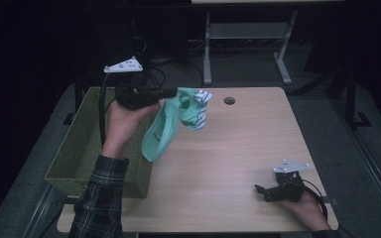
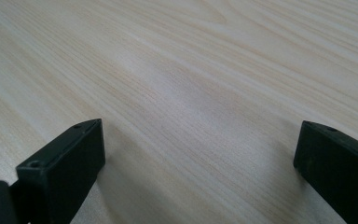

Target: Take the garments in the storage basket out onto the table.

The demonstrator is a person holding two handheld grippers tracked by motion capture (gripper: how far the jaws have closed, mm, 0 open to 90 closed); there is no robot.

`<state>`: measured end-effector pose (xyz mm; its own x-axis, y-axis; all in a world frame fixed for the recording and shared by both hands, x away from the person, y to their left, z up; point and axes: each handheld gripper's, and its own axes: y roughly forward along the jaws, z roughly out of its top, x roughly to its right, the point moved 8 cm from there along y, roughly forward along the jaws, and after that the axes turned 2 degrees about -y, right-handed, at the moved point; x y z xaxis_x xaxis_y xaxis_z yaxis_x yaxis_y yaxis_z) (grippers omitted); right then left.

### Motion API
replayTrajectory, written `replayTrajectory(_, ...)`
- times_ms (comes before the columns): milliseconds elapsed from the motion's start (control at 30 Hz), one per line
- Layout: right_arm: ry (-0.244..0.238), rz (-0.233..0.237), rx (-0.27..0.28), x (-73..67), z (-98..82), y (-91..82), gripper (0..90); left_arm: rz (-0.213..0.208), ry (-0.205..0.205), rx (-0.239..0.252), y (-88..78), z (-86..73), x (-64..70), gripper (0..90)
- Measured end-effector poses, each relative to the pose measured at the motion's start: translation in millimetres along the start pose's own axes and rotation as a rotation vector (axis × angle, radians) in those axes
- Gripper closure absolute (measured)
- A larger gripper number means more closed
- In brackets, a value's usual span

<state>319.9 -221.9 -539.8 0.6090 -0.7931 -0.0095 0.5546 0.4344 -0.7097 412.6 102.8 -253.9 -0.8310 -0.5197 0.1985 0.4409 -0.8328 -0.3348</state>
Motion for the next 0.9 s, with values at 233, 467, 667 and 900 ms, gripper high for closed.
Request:
replayTrajectory(233,0.0,0.0,0.0,0.0,0.0,0.0,1.4,-0.028,-0.005,-0.017,24.5,-10.2,8.3,86.2)
replayTrajectory(467,0.0,0.0,0.0,0.0,0.0,0.0,1.4,-0.049,-0.018,-0.048,53.2,-26.0,15.0,86.2)
replayTrajectory(667,0.001,0.0,0.0,0.0,-0.1,0.0,1.4,-0.062,-0.022,-0.076,76.2,-39.7,23.2,86.1)
replayTrajectory(900,0.001,0.0,0.0,-0.1,0.0,0.0,1.4,-0.066,-0.032,-0.107,101.3,-57.6,30.6,86.1)
